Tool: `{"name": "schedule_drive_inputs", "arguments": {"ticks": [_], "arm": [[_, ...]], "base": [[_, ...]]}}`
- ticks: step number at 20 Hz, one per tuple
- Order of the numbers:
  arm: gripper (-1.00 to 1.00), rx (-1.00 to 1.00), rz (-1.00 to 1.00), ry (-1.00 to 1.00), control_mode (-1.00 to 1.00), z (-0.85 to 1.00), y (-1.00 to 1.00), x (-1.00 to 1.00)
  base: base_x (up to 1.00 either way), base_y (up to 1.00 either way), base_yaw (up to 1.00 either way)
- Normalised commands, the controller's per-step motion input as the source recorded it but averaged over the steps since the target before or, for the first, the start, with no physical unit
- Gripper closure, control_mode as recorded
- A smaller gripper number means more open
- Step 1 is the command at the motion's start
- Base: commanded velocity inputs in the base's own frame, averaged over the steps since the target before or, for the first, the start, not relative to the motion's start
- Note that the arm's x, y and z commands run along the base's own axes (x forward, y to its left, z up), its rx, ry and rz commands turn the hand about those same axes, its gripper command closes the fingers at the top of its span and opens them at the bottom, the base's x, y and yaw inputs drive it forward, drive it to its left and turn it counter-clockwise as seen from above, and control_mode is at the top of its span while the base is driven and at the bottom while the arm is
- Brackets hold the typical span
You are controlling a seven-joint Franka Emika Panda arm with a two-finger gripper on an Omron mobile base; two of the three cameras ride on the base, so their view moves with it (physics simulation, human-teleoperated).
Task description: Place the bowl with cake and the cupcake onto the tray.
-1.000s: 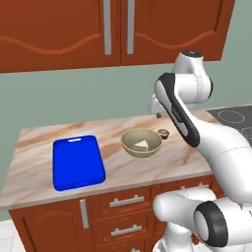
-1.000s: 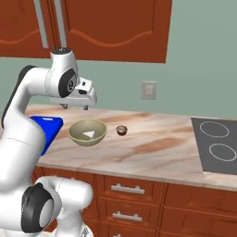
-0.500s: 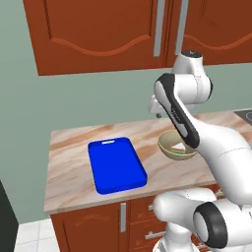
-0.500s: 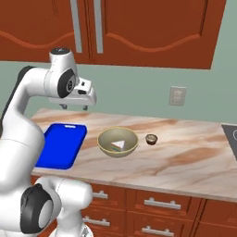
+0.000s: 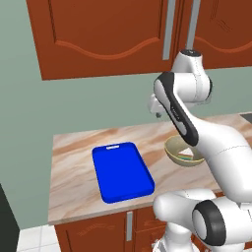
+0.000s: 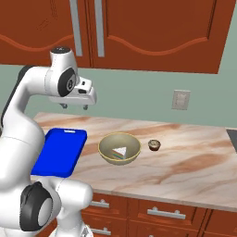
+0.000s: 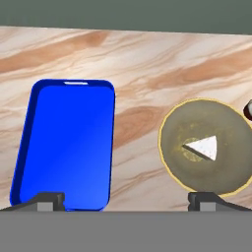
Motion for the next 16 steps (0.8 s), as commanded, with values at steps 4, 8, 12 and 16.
{"name": "schedule_drive_inputs", "arguments": {"ticks": [4, 8, 12, 16], "arm": [[-1.0, 0.0, 0.0, 0.0, 1.0, 0.0, 0.0, 0.0], [-1.0, 0.0, 0.0, 0.0, 1.0, 0.0, 0.0, 0.0], [-1.0, 0.0, 0.0, 0.0, -1.0, -0.01, 0.0, -0.03], [-1.0, -0.03, -0.13, -0.02, -1.0, -0.01, -0.01, -0.29]], "base": [[0.0, 0.0, 0.0], [0.0, 0.0, 0.0], [0.0, 0.0, 0.0], [0.0, 0.0, 0.0]]}}
